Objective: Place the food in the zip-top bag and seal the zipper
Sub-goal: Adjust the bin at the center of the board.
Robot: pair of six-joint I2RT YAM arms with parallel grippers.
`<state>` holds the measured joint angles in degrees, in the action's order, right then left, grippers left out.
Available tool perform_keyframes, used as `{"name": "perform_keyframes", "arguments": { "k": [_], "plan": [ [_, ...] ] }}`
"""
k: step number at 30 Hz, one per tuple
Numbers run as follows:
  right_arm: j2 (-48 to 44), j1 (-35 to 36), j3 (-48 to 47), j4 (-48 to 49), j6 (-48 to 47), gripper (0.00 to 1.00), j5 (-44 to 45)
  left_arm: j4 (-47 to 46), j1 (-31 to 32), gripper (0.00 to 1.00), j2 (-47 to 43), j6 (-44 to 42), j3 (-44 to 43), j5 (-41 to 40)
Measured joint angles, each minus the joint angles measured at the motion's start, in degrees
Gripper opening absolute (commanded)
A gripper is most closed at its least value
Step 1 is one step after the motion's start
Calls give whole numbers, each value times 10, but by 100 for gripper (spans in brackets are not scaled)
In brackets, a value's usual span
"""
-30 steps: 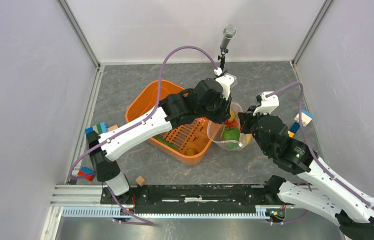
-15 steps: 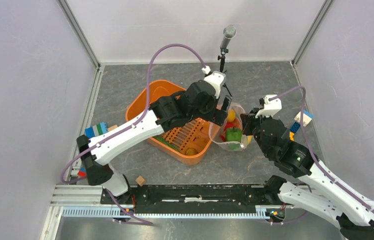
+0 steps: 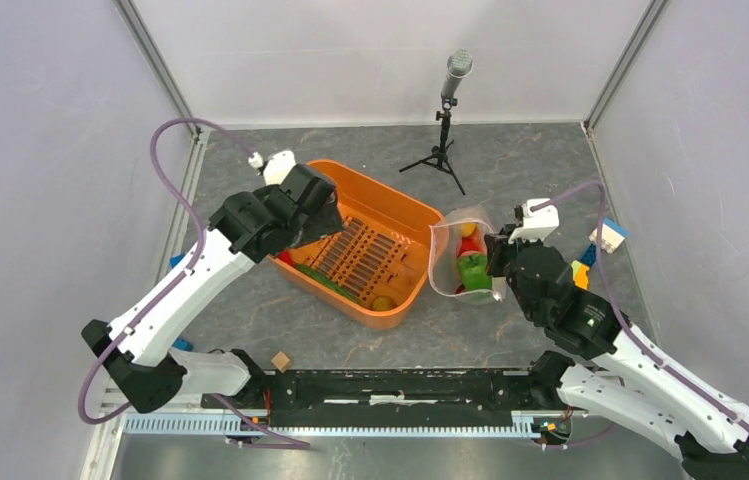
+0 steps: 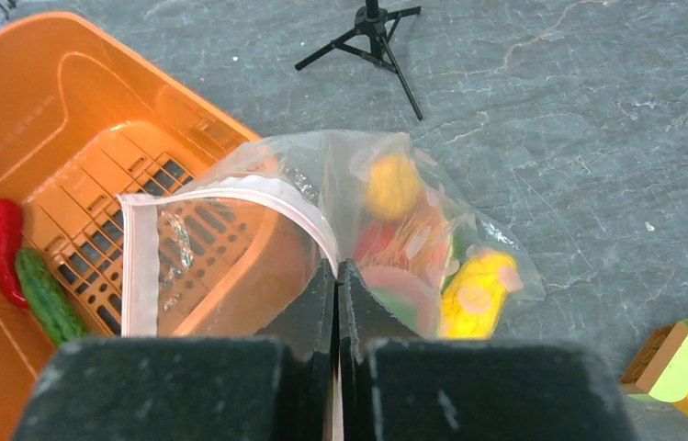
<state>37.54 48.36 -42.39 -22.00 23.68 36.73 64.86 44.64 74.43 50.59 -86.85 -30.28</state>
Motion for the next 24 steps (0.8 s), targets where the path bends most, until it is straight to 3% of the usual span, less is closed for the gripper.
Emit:
{"name": "perform_keyframes", "arguments": {
  "k": [6, 12, 19, 24],
  "plan": [
    [18, 0, 0, 2, -17, 0, -1, 85, -52, 100, -30, 127, 61, 4],
    [15, 0, 0, 5, -22, 0, 0, 99, -118, 100, -64, 170, 128, 41],
    [16, -1, 0, 5, -28, 0, 0, -42, -189, 96, -33, 120, 203, 132],
    [16, -1, 0, 5, -32, 0, 0, -112, -285, 99, 67, 15, 160, 175]
  ]
}}
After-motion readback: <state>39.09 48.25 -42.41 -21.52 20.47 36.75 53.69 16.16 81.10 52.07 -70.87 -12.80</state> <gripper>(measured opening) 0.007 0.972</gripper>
